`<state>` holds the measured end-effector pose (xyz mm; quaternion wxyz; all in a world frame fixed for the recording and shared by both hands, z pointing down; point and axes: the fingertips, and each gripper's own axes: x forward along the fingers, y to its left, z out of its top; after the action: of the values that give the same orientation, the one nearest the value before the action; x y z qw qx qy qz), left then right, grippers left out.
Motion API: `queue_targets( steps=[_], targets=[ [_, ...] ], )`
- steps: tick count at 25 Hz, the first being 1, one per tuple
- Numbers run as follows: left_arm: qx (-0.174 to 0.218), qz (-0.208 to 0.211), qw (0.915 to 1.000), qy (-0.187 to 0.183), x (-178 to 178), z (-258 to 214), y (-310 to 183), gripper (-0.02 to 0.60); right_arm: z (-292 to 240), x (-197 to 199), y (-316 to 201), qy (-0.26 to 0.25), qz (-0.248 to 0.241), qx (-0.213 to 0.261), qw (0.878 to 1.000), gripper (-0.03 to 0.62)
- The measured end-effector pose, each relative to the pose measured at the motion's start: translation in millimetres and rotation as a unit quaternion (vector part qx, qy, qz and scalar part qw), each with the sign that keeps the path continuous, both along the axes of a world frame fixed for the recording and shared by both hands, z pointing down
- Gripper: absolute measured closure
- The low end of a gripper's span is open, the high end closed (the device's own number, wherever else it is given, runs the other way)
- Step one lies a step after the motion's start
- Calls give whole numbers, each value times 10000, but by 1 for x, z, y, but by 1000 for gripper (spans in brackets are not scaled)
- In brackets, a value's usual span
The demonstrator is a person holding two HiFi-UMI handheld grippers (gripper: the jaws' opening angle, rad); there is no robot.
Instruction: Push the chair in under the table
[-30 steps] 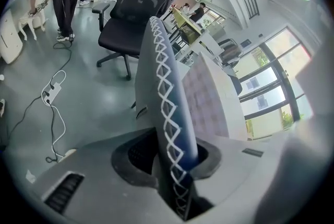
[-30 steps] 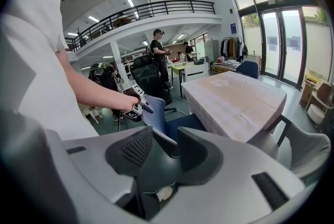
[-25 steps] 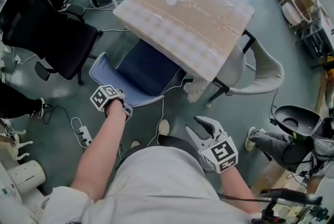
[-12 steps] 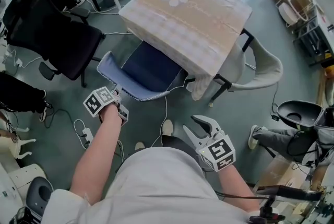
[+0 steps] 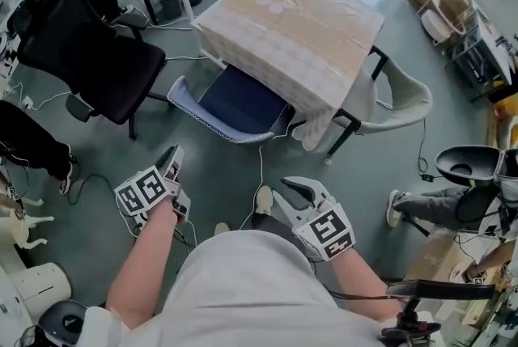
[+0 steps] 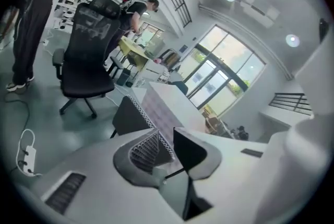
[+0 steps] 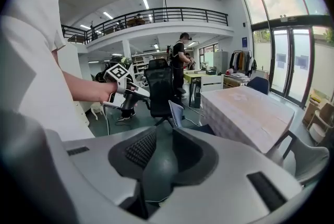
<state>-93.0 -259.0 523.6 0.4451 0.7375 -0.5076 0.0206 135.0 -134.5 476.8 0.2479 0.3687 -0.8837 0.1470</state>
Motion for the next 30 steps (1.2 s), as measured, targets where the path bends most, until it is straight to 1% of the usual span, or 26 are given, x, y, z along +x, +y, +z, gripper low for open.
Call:
queue_targets(
  steps=[1, 3, 5, 7, 9, 11, 13, 16, 18, 20, 27, 30],
  targets=[
    [143, 243, 9996, 55, 1, -10, 11, 494, -2, -7, 4, 34, 7, 44, 10000, 499],
    [394, 750, 9962, 177, 5, -26, 36, 562, -6, -19, 15, 78, 43, 134, 9999, 536],
    [695, 1297, 9889, 196, 9, -41, 63, 571, -8, -30, 27, 107, 89, 216, 9997, 560],
    [1007, 1842, 9777, 87, 14, -54, 88, 571, -5, -42, 40, 121, 129, 265, 9995, 569],
    [1273, 2299, 9649, -47, 17, -65, 111, 571, -4, -55, 51, 110, 152, 337, 9993, 572],
    [1474, 2644, 9529, -163, 17, -74, 131, 571, -4, -68, 63, 95, 157, 376, 9991, 576],
    [1602, 2896, 9433, -244, 14, -82, 150, 571, -6, -81, 76, 92, 145, 351, 9992, 577],
    [1761, 3116, 9324, -495, 4, -92, 172, 571, -14, -101, 91, 74, 73, 380, 9992, 577],
    [1850, 3157, 9278, -720, -4, -94, 181, 571, -17, -112, 98, 70, -1, 408, 9991, 579],
    [1879, 3173, 9263, -768, -9, -95, 188, 571, -19, -119, 104, 77, -49, 430, 9990, 579],
    [1827, 3310, 9238, -601, -17, -98, 200, 571, -31, -136, 114, 148, -37, 513, 9986, 579],
    [1820, 3371, 9216, -620, -17, -97, 204, 571, -33, -142, 117, 168, -55, 517, 9985, 579]
  ],
)
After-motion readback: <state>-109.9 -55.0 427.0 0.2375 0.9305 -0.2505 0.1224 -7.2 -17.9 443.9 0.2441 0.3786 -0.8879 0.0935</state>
